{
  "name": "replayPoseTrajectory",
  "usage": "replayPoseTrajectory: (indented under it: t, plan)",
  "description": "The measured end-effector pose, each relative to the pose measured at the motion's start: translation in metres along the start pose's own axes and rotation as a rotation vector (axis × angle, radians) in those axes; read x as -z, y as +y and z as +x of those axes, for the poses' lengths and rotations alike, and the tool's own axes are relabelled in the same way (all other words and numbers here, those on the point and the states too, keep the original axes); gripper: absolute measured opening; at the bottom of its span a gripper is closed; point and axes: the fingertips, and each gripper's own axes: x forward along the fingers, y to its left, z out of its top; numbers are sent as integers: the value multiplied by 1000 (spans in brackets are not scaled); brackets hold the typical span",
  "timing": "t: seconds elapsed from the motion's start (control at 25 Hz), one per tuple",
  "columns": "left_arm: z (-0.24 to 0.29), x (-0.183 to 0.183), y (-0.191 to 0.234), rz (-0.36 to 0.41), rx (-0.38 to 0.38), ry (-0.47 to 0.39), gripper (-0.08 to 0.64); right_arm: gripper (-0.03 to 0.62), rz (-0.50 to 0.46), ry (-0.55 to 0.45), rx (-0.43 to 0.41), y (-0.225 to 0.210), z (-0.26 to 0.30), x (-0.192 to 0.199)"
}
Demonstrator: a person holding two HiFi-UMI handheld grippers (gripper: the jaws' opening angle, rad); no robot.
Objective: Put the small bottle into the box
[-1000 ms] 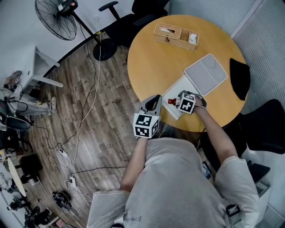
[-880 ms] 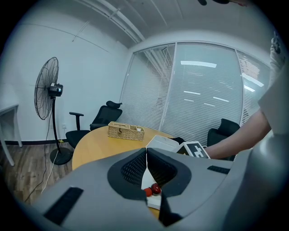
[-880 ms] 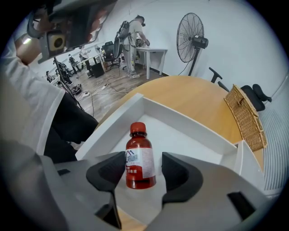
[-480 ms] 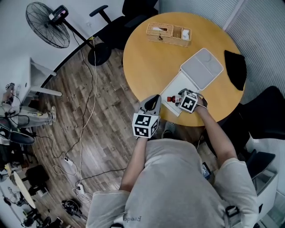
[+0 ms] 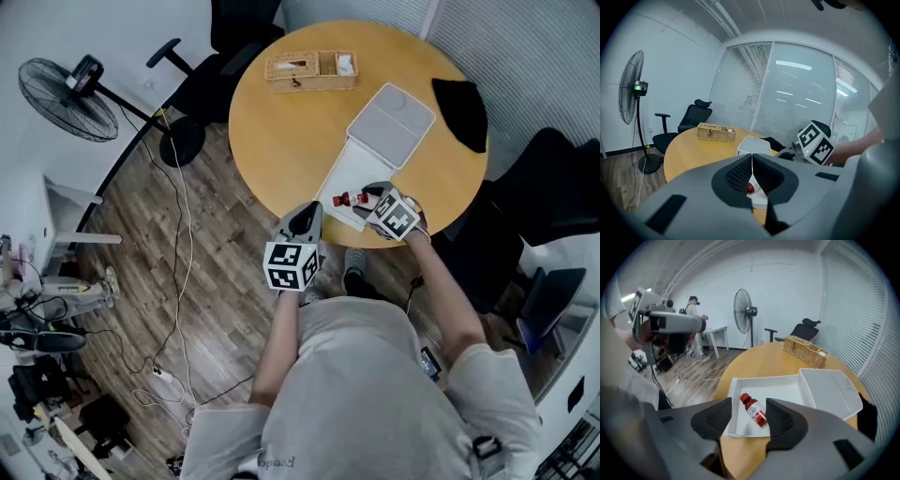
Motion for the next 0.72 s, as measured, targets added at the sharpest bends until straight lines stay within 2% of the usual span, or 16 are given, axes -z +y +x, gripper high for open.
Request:
replayPoseTrajectory:
  t: [0.16, 0.28, 0.52, 0.72]
  plan:
    - [-8, 2, -11, 9, 24, -2, 29, 235, 228, -206, 82, 12, -37, -10]
    - [-16, 2, -12, 15, 23, -18, 29, 235, 331, -329, 184, 19, -63, -12]
    - [-35, 13, -22, 14, 44, -15, 29, 235, 450, -462, 351, 28, -107, -11]
    - [-56, 21, -31, 25, 71, -13, 29, 235, 505, -535, 396, 55, -127, -6]
